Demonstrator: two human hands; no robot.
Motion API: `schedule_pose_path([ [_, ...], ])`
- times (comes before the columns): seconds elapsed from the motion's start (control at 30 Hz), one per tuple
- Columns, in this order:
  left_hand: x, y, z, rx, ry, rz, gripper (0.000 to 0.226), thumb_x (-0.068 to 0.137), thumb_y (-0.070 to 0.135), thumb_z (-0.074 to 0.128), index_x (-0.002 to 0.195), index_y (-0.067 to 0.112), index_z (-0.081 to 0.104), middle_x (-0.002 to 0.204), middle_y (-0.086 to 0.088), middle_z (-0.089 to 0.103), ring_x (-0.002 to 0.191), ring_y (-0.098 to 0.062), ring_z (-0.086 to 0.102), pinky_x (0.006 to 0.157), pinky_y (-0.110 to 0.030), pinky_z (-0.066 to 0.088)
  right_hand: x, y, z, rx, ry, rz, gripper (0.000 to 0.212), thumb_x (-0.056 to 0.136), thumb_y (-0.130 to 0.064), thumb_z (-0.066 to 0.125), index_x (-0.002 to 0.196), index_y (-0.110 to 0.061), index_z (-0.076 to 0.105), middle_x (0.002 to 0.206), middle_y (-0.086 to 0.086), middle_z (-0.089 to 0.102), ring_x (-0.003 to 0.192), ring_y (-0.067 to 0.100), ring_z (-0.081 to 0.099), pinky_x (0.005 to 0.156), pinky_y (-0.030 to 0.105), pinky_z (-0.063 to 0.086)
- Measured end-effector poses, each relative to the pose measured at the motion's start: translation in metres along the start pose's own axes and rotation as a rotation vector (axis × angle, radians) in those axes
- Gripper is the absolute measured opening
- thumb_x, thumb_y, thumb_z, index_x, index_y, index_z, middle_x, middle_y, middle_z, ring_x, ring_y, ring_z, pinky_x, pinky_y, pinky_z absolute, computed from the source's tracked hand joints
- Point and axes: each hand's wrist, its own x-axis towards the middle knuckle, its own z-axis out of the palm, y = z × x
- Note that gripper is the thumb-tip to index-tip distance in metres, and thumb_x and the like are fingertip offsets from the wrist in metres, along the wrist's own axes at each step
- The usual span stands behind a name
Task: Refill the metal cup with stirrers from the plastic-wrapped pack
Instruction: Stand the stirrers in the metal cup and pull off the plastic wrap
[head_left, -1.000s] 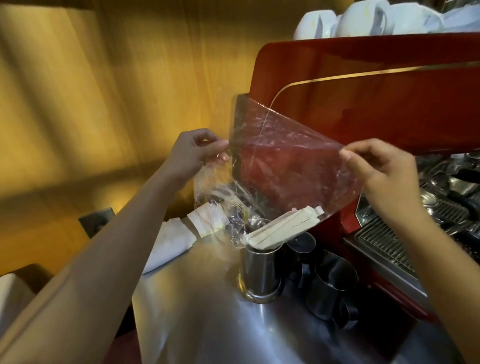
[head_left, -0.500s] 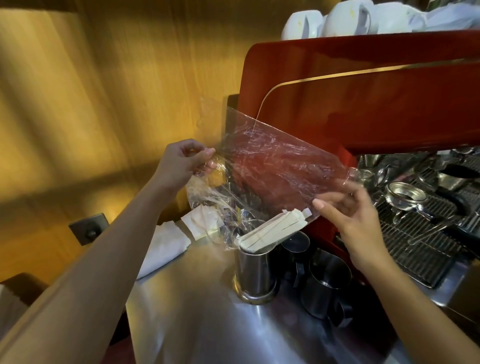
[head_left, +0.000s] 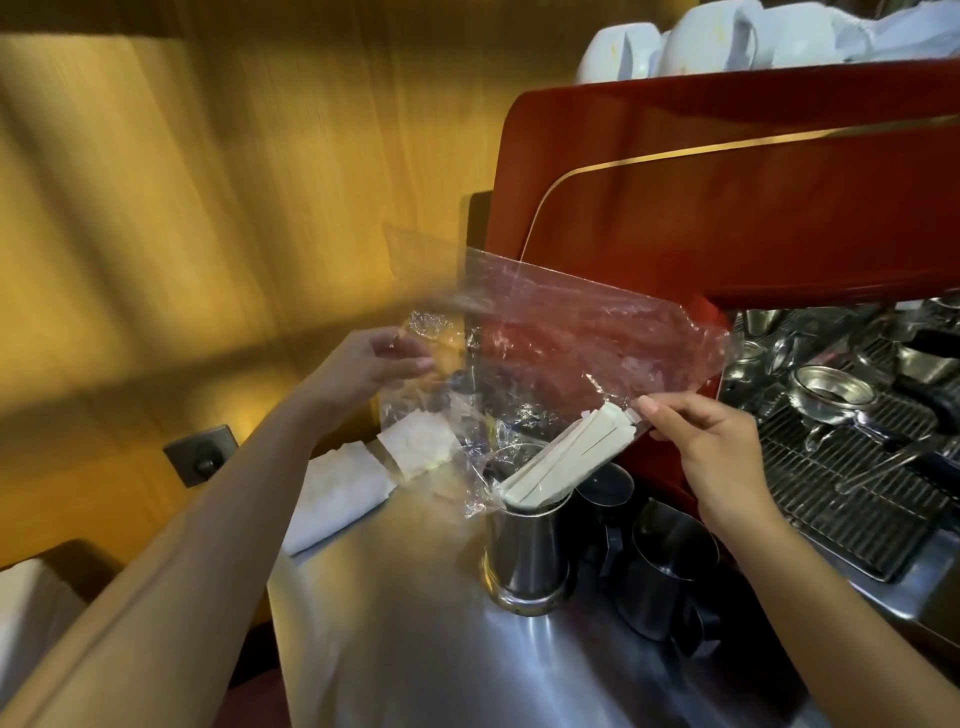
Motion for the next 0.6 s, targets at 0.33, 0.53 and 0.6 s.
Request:
schedule_pose_path([
  [0.33, -0.001, 0.002, -0.008, -0.05, 0.208, 0.157, 0.007, 0.084, 0.022, 0.064, 0.079, 0.024, 0.068, 0.071, 0.015, 0.073, 0.07, -0.002, 0.067, 0.062, -0.013, 0.05, 0.031, -0.031, -0.001, 0.002, 0.018, -0.107, 0.016, 0.08, -0.014, 0.068, 0.07, -0.026, 0.07, 0.072, -0.007, 0.069, 0.073, 0.01, 0.061, 0.062, 0.013, 0.049],
  [0.53, -0.003, -0.003, -0.007, -0.074, 0.221, 0.164, 0.009, 0.085, 0.018, 0.064, 0.078, 0.021, 0.068, 0.068, 0.012, 0.073, 0.067, -0.005, 0.066, 0.063, -0.021, 0.051, 0.035, -0.037, 0.002, 0.014, 0.009, -0.096, 0.012, 0.08, -0.014, 0.068, 0.073, -0.024, 0.069, 0.075, 0.002, 0.067, 0.076, 0.016, 0.061, 0.07, 0.024, 0.05],
  [0.6, -0.003, -0.007, -0.008, -0.088, 0.235, 0.155, 0.01, 0.085, 0.017, 0.063, 0.078, 0.022, 0.068, 0.068, 0.01, 0.073, 0.068, -0.008, 0.067, 0.065, -0.024, 0.052, 0.035, -0.039, 0.004, 0.002, 0.008, -0.098, 0.01, 0.08, -0.015, 0.068, 0.073, -0.023, 0.069, 0.075, 0.003, 0.067, 0.077, 0.019, 0.061, 0.072, 0.029, 0.05],
])
